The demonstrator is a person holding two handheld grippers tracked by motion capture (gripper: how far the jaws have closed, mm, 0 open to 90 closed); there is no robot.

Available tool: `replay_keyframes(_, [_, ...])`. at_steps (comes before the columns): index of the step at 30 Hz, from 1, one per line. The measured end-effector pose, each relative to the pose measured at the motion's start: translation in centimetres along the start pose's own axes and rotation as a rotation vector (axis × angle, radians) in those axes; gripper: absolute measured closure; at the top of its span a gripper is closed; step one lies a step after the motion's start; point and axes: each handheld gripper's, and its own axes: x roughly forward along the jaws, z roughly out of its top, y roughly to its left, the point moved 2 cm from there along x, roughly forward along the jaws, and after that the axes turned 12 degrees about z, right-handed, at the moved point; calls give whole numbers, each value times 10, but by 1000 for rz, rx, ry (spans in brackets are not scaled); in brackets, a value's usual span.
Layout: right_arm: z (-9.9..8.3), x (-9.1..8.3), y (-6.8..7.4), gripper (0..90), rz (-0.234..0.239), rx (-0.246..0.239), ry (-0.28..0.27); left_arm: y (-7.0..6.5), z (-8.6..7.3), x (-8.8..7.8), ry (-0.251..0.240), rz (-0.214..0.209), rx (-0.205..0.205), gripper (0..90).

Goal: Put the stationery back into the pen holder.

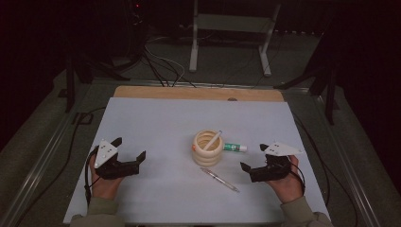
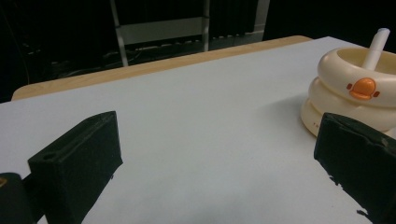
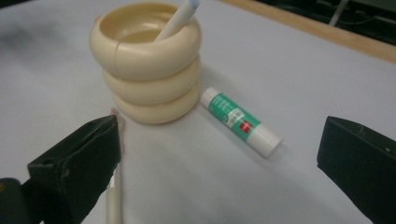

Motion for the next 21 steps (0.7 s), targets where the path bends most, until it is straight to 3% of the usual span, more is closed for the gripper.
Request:
replay_keyframes(15, [-2, 21, 13, 2, 101, -25, 152, -2, -1, 1, 6, -2, 10, 14])
replay_keyframes(21, [-4, 25, 17, 2, 123, -28, 186, -2, -1, 1, 4, -3, 11, 14])
